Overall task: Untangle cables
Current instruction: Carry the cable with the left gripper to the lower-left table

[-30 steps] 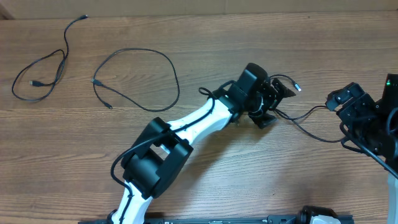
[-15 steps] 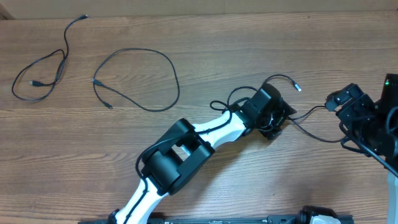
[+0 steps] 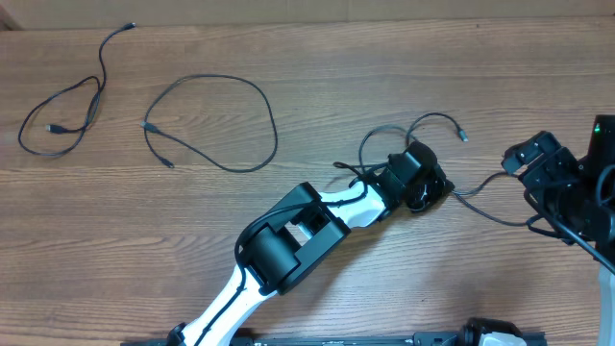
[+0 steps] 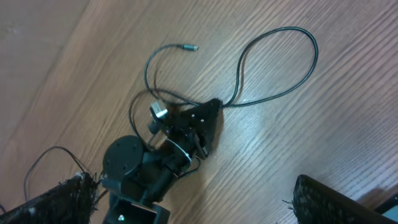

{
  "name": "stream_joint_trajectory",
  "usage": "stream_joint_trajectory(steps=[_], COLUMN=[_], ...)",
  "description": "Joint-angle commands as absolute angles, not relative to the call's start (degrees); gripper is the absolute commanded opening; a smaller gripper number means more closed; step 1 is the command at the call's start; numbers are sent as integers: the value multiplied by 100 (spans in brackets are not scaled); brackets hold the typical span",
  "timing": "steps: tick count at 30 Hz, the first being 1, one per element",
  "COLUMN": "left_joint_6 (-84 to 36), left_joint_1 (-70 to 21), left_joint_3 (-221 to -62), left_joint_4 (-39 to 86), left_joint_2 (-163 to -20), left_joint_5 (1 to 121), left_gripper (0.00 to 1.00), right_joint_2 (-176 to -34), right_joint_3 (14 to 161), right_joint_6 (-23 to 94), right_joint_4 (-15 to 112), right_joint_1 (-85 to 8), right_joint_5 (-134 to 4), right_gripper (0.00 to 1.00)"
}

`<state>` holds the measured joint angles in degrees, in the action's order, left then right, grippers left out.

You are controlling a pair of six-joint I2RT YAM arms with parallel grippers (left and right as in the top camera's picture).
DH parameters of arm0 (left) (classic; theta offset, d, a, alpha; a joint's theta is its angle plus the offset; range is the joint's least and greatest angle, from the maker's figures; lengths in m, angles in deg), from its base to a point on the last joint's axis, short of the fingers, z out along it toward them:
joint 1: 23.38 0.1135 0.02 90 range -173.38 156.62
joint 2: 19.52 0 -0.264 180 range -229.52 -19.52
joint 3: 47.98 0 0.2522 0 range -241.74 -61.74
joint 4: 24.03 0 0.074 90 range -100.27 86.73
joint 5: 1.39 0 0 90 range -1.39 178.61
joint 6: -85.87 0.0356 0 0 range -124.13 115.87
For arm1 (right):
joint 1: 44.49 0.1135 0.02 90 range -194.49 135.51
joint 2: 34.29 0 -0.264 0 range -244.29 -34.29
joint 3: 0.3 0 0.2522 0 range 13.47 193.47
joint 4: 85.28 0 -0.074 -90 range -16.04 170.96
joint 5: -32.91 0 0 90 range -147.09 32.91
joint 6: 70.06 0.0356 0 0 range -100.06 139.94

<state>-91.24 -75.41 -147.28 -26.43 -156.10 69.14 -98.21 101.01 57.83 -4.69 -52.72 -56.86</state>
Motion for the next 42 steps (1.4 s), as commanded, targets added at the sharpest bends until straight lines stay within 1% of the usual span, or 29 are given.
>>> stream_joint_trajectory(steps=[1,4,7,11,15,18,21,24,28,29,30,32,35,38,40,42], left_joint_6=[-7483,-6897,-6031,-4792,-3454,-2663,-2368,-2359,-2440,-2567,-2949,-3719,-4925,-6044,-6331,-6125], left_joint_1=[-7323,-6978,-6519,-6143,-5992,-5852,-5664,-5382,-4875,-4676,-4326,-3786,-2906,-2165,-1710,-1275], left_joint_3=[-14732,-14732,-14732,-14732,-14734,-14737,-14737,-14737,-14737,-14737,-14737,-14734,-14708,-14455,-14101,-13624], left_joint_4=[-2549,-2484,-1804,-276,915,1899,3009,3931,4655,4845,5147,5575,6360,6893,6878,6524], left_joint_2=[-15673,-15393,-14738,-13610,-12443,-11571,-10736,-9868,-8893,-8646,-8318,-7982,-7702,-7667,-7667,-7667], left_joint_5=[6643,6014,5461,5572,5629,6143,7367,8423,9137,9465,10051,10571,10711,10715,10433,9966], left_gripper=[4,4,4,4,4,4,4,4,4,4,4,4,4,4,4,5], right_joint_2=[-9806,-9806,-9806,-9806,-9806,-9806,-9806,-9806,-9824,-9835,-9867,-9926,-10051,-10178,-10248,-10318], right_joint_3=[10230,10230,10230,10230,10230,10230,10230,10230,10230,10230,10230,10230,10230,10230,10230,10230], right_joint_6=[5730,5728,5732,5732,5739,5741,5737,5739,5743,5761,5759,5759,5759,5759,5759,5759], right_joint_4=[-532,-556,-510,-368,-189,-117,-123,-97,-54,-56,-56,-56,-56,-58,-62,-64], right_joint_1=[-5291,-5291,-5291,-5291,-5291,-5291,-5291,-5291,-5291,-5291,-5291,-5287,-5287,-5287,-5287,-5287], right_joint_5=[-5651,-5610,-5610,-5610,-5614,-5614,-5614,-5614,-5616,-5619,-5645,-5706,-5726,-5726,-5726,-5726], right_gripper=[100,100,100,100,100,100,100,100,100,100,100,100,100,100,100,100])
